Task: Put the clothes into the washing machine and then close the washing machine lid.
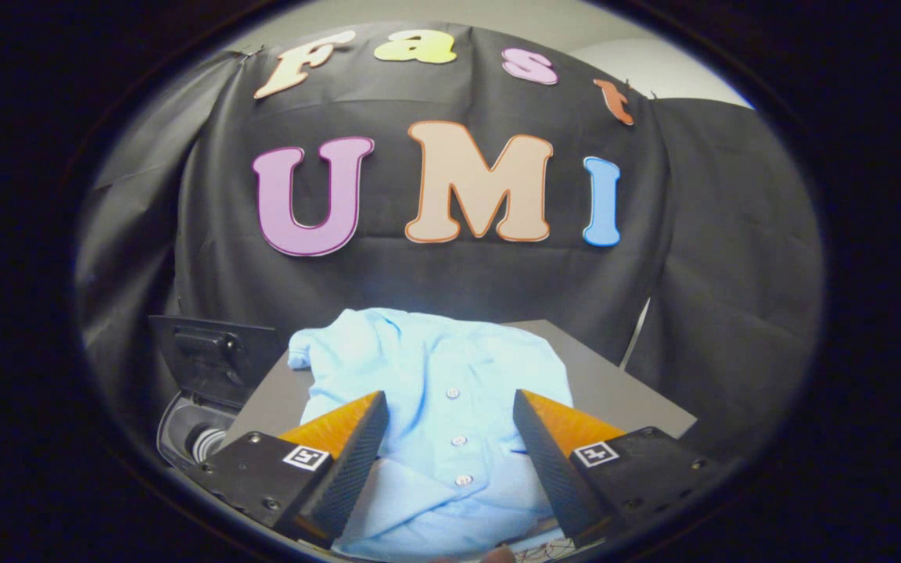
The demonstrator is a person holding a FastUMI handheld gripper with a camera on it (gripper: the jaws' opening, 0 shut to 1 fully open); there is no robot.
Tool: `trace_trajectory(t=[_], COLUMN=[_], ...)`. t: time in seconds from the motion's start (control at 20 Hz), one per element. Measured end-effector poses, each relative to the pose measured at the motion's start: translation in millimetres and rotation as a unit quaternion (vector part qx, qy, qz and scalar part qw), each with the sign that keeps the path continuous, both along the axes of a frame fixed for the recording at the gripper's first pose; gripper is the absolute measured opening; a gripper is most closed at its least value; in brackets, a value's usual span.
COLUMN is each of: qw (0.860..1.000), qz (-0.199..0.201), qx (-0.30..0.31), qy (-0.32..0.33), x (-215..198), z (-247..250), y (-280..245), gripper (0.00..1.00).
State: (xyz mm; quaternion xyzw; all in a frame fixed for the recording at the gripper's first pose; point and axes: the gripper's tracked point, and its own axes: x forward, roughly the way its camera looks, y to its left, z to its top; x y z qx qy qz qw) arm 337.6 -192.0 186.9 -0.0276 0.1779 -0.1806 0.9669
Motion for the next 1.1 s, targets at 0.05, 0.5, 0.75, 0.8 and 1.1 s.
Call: trace_trajectory(t=[0.05,0.5,0.75,0.8,1.1], qw=[1.000,0.998,0.998,0.999,0.995], qz=[-0.003,-0.016,-0.009,-0.016,-0.021], qx=[0.003,-0.010,-0.019,0.002,0.092], qy=[0.017,0.059,0.064,0.049,-0.031], x=[4.6,17.1,14.2,13.4,18.2], z=[-7.4,-17.0,-10.8,-9.5,36.8], y=[-3.1,-12.3,-9.1,-9.9,15.0], gripper=[0.98,0.48,0.13,0.13,0.11])
